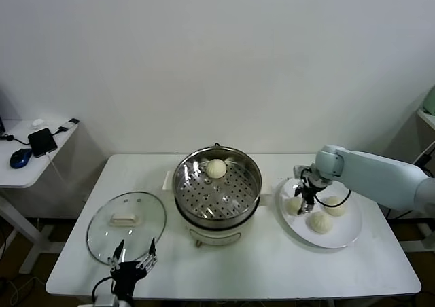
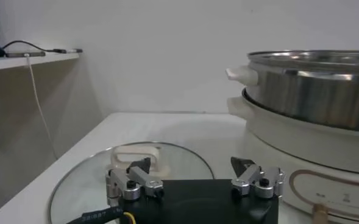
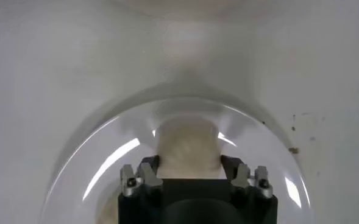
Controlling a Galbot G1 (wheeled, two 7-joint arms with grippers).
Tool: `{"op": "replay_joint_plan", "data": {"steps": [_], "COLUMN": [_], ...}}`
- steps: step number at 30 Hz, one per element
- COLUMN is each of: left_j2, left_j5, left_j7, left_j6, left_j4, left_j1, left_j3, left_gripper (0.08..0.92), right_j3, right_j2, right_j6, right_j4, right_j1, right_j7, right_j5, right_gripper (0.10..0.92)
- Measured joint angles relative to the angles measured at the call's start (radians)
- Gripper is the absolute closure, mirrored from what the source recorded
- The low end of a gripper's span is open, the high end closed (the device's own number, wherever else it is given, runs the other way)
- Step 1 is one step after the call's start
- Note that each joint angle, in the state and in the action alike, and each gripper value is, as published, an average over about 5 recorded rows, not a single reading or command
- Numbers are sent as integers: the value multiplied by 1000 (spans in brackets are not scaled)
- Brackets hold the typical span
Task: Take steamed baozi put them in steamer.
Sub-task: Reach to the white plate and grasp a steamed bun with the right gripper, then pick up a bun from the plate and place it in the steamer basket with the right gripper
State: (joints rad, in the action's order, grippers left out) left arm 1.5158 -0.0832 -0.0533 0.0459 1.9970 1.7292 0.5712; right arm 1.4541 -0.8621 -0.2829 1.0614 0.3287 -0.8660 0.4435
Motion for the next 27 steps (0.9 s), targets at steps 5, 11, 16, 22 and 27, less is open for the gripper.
{"op": "replay_joint_plan", "data": {"steps": [5, 11, 16, 22, 27], "left_j2": [-1, -5, -12, -15, -15], "left_j5": [2, 3, 4, 5, 5], "left_j7": [0, 0, 0, 0, 1], "left_j6": [0, 0, 0, 0, 1], "left_j4": [12, 25, 33, 43, 53], "left_j1": [8, 13, 13, 8, 9], "left_j3": [-2, -6, -13, -19, -18], "left_gripper": [177, 177, 177, 177, 177], "right_j3": [34, 141, 203, 210, 187], "right_j2": [8, -16, -70, -170, -268], "right_j6": [7, 19, -1, -75, -146], "right_j4": [30, 69, 121, 243, 312], "right_j1": [73, 280, 472, 603, 621], "right_j7": [-25, -73, -85, -26, 47], "right_j5": [30, 126, 263, 451, 554], "right_gripper": [380, 380, 377, 375, 379]}}
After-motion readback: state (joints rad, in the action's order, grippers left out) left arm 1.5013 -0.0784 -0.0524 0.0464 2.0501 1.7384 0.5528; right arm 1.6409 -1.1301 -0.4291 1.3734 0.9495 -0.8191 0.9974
